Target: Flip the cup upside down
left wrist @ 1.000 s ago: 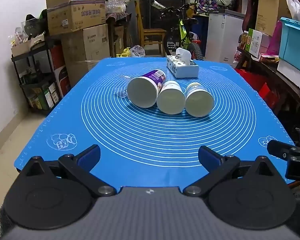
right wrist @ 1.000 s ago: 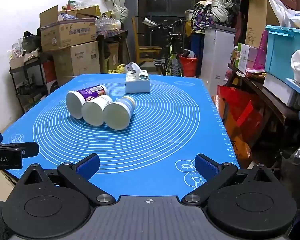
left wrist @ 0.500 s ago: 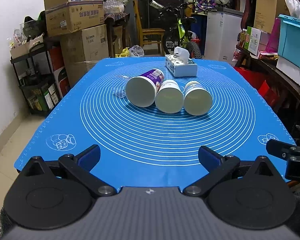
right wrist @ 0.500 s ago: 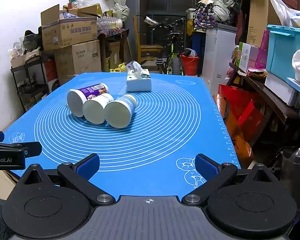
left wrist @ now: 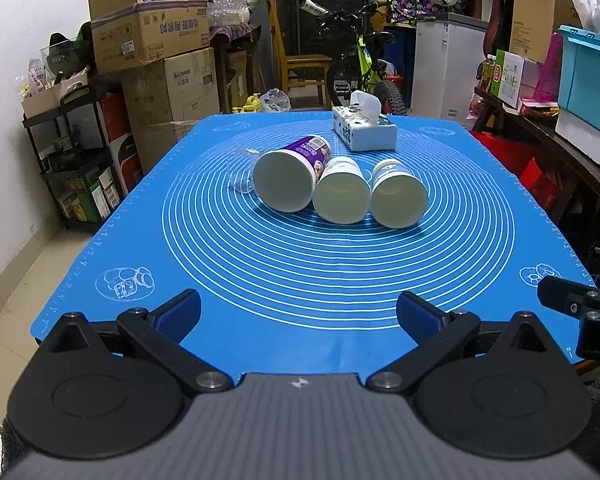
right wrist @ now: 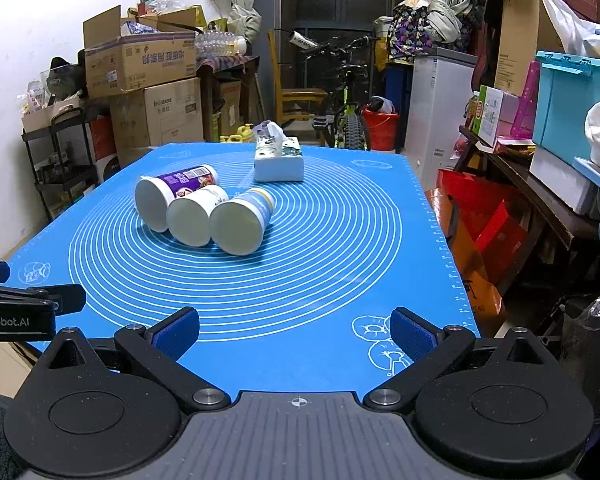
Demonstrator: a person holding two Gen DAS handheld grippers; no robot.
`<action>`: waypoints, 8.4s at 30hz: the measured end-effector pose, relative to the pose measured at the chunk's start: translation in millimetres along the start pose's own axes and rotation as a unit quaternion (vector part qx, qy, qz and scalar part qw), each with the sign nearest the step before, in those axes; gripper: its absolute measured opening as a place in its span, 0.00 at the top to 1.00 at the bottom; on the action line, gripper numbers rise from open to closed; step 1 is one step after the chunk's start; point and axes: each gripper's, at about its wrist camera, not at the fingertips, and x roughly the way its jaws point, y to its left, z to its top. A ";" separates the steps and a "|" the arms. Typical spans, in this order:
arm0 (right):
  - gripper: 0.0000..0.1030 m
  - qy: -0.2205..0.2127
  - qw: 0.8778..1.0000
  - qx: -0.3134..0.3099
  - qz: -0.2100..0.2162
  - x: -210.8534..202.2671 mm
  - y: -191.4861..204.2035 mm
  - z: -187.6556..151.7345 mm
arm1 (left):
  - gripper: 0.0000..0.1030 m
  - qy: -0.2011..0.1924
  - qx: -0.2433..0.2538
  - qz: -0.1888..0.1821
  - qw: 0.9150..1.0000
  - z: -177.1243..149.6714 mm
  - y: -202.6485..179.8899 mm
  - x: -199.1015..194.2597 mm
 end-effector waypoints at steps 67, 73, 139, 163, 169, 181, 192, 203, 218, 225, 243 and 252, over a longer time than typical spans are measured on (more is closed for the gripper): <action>0.02 -0.001 1.000 -0.008 -0.015 15.7 -16.7 15.9 | 0.01 -0.015 0.023 -0.001 1.000 11.3 -19.0 14.2; 0.02 -0.013 1.000 -0.006 -0.026 33.0 -34.2 36.0 | 0.00 -0.042 0.050 -0.005 0.998 30.0 -41.4 32.4; 0.02 0.021 0.998 0.041 -0.043 80.1 -78.8 36.3 | 0.39 0.022 0.045 -0.045 0.998 24.6 -83.3 78.3; 0.02 0.039 0.997 0.040 -0.048 76.2 -70.2 27.6 | 0.08 0.027 0.033 -0.051 0.998 10.4 -77.2 84.8; 0.02 0.040 0.997 0.042 -0.049 74.6 -70.2 27.0 | 0.08 0.024 0.030 -0.052 0.998 11.8 -76.0 81.5; 0.02 0.039 0.998 0.040 0.000 58.2 -51.6 44.5 | 0.08 -0.004 0.000 -0.060 0.998 26.7 -39.4 38.7; 0.02 0.097 0.991 0.039 0.080 91.0 4.0 76.5 | 0.07 0.010 -0.056 -0.008 0.998 28.1 33.1 45.5; 0.08 0.239 0.959 0.097 0.118 168.8 46.6 82.1 | 0.07 0.034 -0.083 0.031 0.996 15.1 71.8 67.4; 0.37 0.165 0.971 0.091 0.146 164.9 57.1 68.4 | 0.07 0.028 -0.086 0.025 0.996 11.3 76.3 66.5; 0.37 -0.063 0.993 -0.044 0.084 124.1 70.2 50.8 | 0.07 0.013 -0.085 0.029 0.996 12.3 73.2 63.5; 0.39 -0.089 0.986 -0.126 0.064 94.6 60.7 -4.4 | 0.07 0.004 -0.070 0.020 0.997 3.9 57.4 57.6; 0.34 -0.060 0.991 -0.100 0.072 86.3 51.4 -7.7 | 0.07 0.004 -0.051 0.004 0.999 -0.5 43.8 48.3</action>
